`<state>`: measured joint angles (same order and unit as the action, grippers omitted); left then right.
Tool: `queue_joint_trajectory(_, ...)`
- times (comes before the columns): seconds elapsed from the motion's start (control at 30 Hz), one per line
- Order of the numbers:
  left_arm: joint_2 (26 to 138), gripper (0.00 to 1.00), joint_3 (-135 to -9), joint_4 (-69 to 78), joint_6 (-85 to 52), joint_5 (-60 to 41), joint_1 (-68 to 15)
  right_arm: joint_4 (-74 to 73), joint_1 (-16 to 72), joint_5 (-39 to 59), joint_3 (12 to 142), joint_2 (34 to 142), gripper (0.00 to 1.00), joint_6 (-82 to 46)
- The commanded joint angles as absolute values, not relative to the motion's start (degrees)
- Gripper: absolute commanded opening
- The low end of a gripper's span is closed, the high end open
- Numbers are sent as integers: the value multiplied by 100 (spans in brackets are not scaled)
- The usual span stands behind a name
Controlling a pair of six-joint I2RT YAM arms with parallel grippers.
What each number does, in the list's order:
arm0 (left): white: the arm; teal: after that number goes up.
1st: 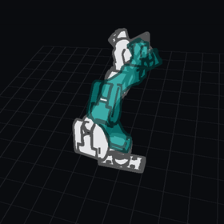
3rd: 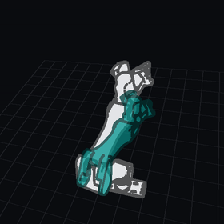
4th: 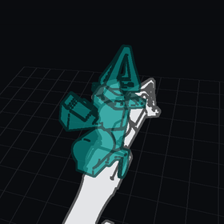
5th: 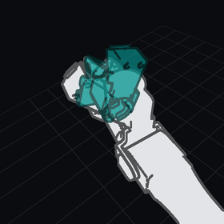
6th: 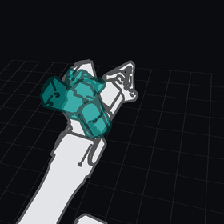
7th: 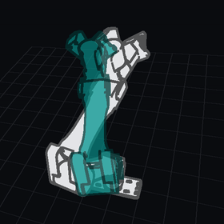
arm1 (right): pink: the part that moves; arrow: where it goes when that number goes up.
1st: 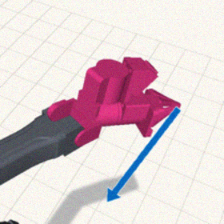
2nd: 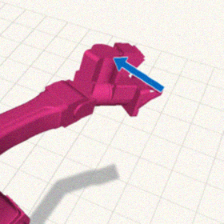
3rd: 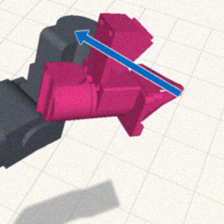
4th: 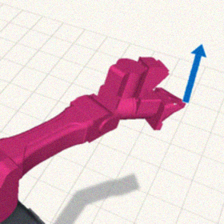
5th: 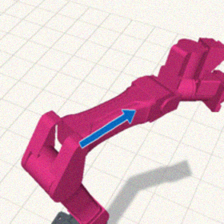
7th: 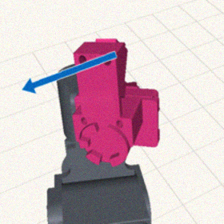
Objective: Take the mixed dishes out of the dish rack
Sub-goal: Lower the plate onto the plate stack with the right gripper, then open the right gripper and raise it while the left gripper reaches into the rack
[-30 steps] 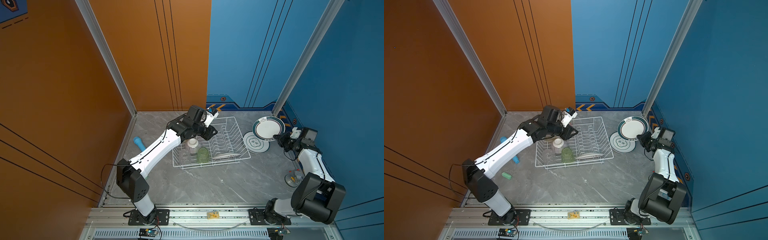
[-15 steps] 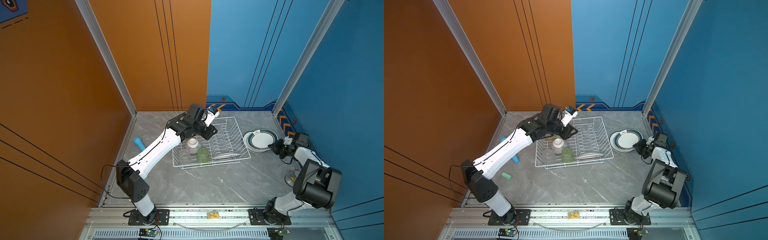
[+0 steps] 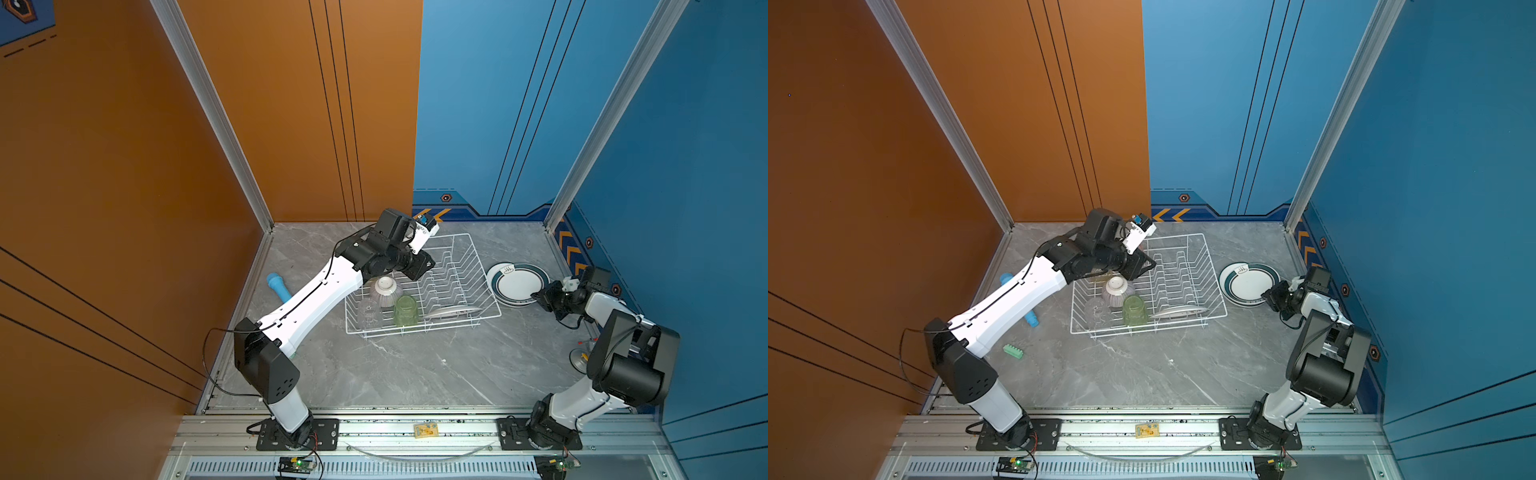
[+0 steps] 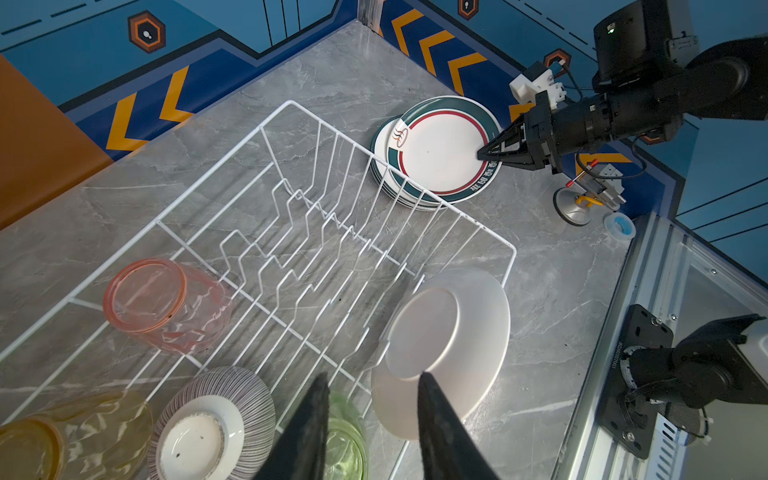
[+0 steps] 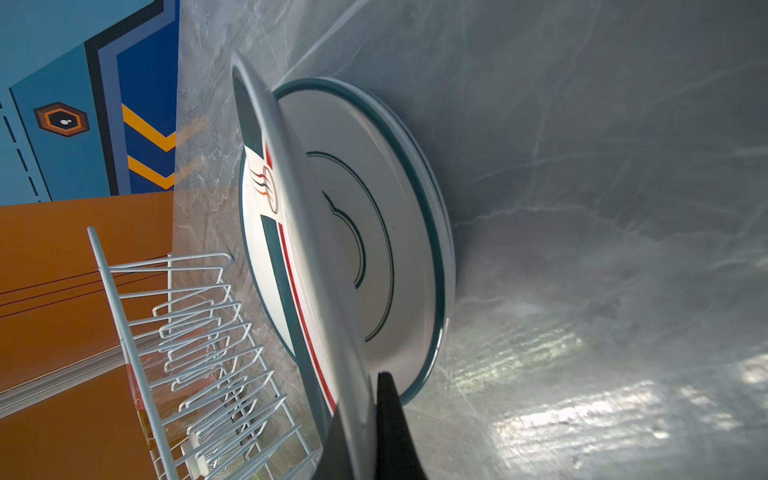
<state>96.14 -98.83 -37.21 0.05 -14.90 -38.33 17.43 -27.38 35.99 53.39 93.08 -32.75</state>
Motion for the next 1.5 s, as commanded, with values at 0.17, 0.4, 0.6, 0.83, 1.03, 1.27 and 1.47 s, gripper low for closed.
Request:
queue_joint_trajectory(0.17, 9746, 37, -10107, -3902, 110, -1431, -3864, 1760, -2707, 3810, 5440, 9535, 0, -3068)
queue_joint_trajectory(0.4, 9762, 37, -10113, -3934, 148, -1433, -3852, 1946, -2707, 3736, 5512, 9603, 10, -2963)
queue_joint_trajectory(0.6, 9754, 37, -10081, -3946, 158, -1427, -3850, 2199, -2698, 3554, 5577, 9624, 19, -2801)
queue_joint_trajectory(0.83, 9722, 37, -10015, -3945, 166, -1418, -3850, 2432, -2639, 3328, 5673, 9646, 25, -2635)
queue_joint_trajectory(1.03, 9688, 36, -9943, -3945, 164, -1399, -3843, 2852, -2416, 2787, 5868, 9631, 28, -2332)
queue_joint_trajectory(1.27, 9634, 36, -9857, -3942, 165, -1396, -3815, 3014, -2246, 2372, 5941, 9664, 29, -2198)
queue_joint_trajectory(1.47, 9606, 36, -9817, -3948, 176, -1383, -3806, 3094, -2175, 2181, 6000, 9692, 29, -2136)
